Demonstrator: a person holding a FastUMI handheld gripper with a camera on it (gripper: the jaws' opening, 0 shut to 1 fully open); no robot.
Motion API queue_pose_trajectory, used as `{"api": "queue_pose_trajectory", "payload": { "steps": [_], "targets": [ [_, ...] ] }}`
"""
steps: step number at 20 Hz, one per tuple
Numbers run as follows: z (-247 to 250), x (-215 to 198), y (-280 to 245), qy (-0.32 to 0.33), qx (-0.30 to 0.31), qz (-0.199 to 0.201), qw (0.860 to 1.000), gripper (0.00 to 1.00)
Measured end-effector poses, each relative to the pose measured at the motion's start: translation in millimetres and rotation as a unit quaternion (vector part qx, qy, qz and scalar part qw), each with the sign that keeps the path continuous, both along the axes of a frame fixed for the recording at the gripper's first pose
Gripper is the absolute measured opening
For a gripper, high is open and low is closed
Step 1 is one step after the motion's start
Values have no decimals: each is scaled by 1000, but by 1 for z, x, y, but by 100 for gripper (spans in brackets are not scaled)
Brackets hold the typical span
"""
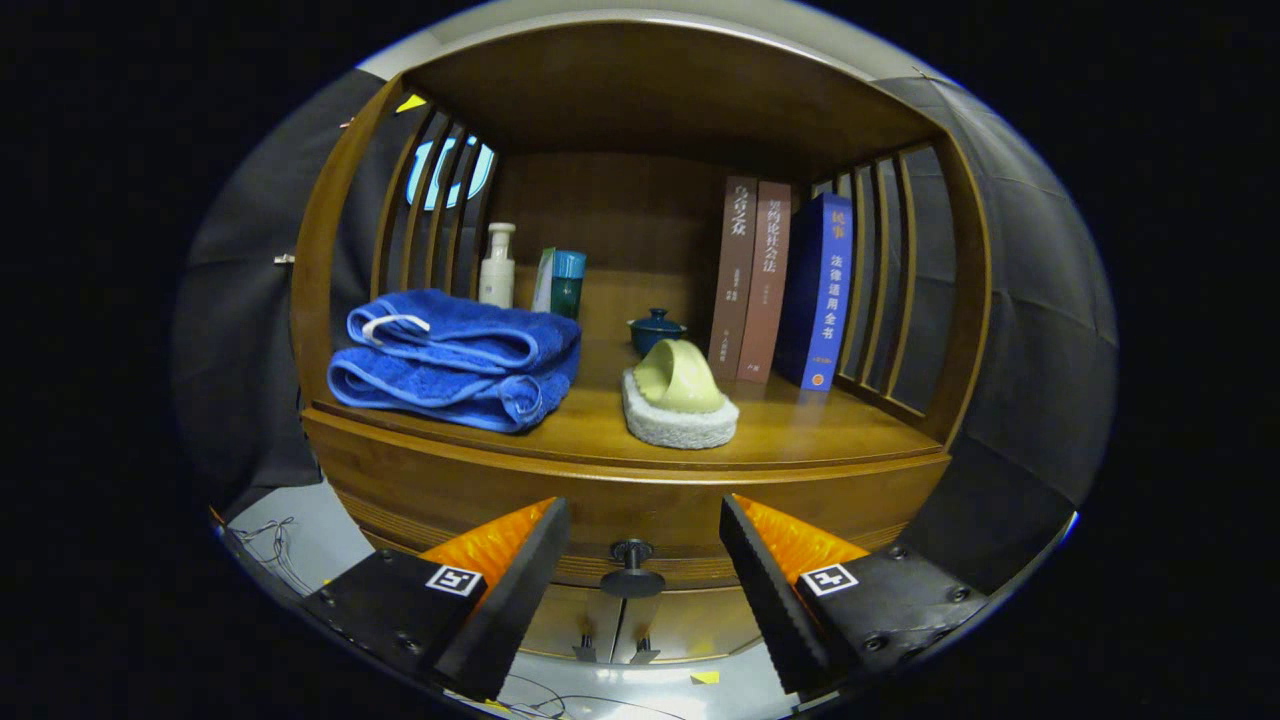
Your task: Pull open the drawer, take out the items inside it, and place them on the countertop above the cabinet.
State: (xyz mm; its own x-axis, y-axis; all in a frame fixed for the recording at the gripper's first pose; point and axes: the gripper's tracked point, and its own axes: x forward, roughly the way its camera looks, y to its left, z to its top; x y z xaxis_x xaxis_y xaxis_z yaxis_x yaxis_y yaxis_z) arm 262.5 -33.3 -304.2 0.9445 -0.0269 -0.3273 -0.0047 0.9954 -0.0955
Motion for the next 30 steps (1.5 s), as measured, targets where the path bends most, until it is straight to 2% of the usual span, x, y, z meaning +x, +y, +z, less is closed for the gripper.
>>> {"api": "queue_pose_trajectory", "payload": {
  "steps": [3, 8, 14, 20, 23, 30],
  "targets": [
    [41, -20, -7, -19, 30, -6, 999, 100],
    [118, -61, -33, -45, 42, -15, 998, 99],
    [204, -93, -40, -67, 55, -3, 996, 99],
    [286, -110, -31, -123, 67, 18, 990, 98],
    [308, -115, -31, -134, 65, 25, 988, 98],
    [323, -120, -36, -143, 63, 22, 988, 98]
  ]
}}
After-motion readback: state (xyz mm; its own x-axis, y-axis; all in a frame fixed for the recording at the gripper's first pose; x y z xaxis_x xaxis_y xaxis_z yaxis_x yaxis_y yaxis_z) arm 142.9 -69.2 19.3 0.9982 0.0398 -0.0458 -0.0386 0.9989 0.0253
